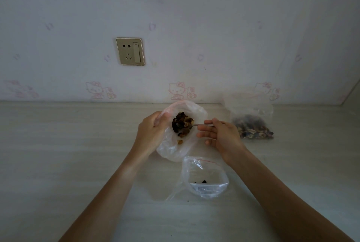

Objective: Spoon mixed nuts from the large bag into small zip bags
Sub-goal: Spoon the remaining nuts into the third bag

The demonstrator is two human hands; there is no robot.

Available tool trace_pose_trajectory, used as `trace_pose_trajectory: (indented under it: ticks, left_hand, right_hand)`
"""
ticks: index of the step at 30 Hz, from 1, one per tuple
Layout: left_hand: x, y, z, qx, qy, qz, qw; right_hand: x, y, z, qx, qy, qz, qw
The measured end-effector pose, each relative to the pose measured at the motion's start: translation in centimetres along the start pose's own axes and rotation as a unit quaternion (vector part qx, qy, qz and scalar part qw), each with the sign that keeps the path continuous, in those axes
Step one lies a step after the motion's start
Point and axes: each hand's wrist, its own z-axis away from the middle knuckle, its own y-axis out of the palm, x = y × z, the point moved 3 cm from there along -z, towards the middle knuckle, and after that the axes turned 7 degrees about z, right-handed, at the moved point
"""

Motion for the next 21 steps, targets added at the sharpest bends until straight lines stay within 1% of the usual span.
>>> trace_pose_trajectory:
  ticks: [5, 8, 10, 13, 16, 18, 20, 21]
  left_hand:
    - [0.4, 0.0, -0.8, -0.031, 0.044, -0.036, 0.998]
    - [0.7, -0.2, -1.2, -0.037, 0.058, -0.069, 0.995]
    - [0.9, -0.6, -1.5, -0.042, 0.057, -0.085, 0.994]
    - [0.9, -1.3, -1.4, -0.042, 0.037, -0.065, 0.996]
    - [0.5, -2.0, -0.4, -0.035, 0.045, -0.068, 0.996]
    - [0.0, -2.4, 0.8, -0.065, 0.078, -0.124, 0.987]
    - [-1.0, -2.7, 2.6, -0.106, 0.136, -0.199, 0.965]
    - [-1.6, -2.6, 3.7, -0.120, 0.162, -0.215, 0.956]
  right_hand:
    - [1.2, -0.5, 0.3, 0.011, -0.028, 0.011, 0.999]
    - [2.0, -0.4, 0.6, 0.019, -0.043, 0.018, 0.999]
    - [2.5, -0.4, 0.9, 0.027, -0.047, 0.019, 0.998]
    - [3.1, -0.8, 1.6, 0.036, -0.052, 0.013, 0.998]
    - [3.7, -1.8, 2.7, 0.051, -0.061, -0.002, 0.997]
    - [3.9, -2.8, 3.8, 0.062, -0.066, -0.007, 0.996]
    - [3.8, -4.0, 5.0, 0.070, -0.069, -0.014, 0.995]
    - [3.8, -4.6, 5.6, 0.074, -0.070, -0.017, 0.995]
